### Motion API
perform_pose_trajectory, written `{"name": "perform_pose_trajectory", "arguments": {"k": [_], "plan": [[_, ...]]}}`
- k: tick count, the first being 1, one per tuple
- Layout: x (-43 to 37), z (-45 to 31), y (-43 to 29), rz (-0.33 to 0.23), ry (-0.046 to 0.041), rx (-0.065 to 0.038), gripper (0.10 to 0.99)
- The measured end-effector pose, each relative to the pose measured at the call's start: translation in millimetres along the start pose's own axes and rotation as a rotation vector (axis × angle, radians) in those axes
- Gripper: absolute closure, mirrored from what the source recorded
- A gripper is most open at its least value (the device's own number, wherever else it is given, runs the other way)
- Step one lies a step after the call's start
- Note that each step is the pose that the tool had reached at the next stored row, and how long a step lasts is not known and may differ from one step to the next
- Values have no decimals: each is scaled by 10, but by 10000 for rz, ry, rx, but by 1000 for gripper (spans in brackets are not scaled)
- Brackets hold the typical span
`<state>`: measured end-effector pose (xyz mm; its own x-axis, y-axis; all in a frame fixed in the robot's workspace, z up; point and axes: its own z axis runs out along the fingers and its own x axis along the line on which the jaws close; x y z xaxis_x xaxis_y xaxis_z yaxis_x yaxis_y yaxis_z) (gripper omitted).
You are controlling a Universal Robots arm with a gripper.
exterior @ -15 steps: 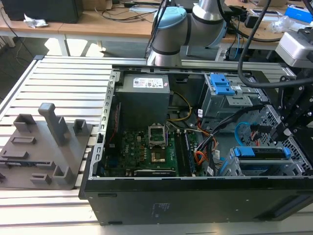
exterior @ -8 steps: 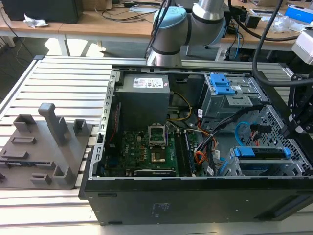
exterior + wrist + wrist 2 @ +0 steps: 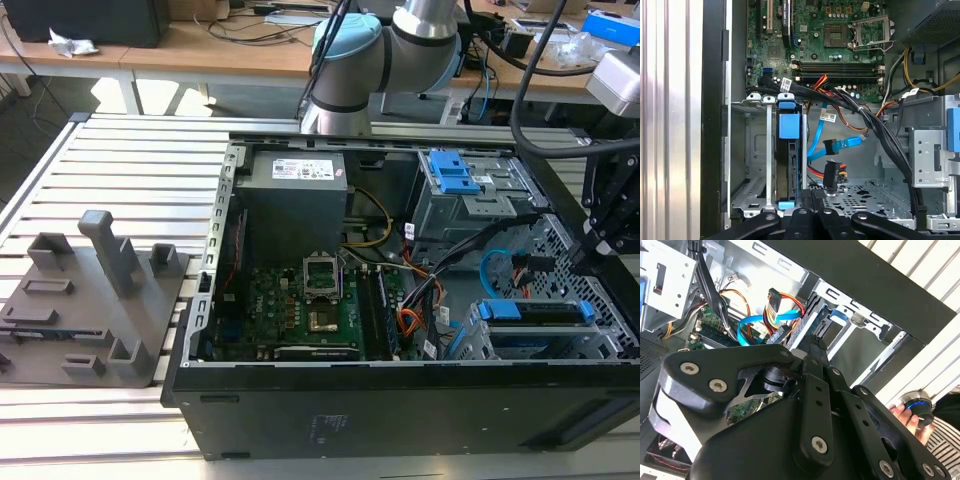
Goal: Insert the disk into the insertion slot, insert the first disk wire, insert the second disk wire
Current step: 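Insert the first disk wire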
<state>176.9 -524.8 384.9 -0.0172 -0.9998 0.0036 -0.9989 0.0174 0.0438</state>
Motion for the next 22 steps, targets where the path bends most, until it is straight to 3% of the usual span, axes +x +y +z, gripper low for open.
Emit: {"name": "perform_pose_trajectory", "arguments": {"k": [7, 9, 10, 11, 14, 18, 22], "plan": [[-1, 2, -3, -1, -1, 0, 973], [-1, 2, -3, -2, -1, 0, 851], [-1, 2, -3, -1, -1, 0, 851], [-1, 3, -4, -1, -2, 0, 784], [-7, 6, -4, -2, -7, -1, 784], [-98, 3, -2, -1, 3, 0, 784], [-100, 41, 1, -1, 7, 0, 784]]}}
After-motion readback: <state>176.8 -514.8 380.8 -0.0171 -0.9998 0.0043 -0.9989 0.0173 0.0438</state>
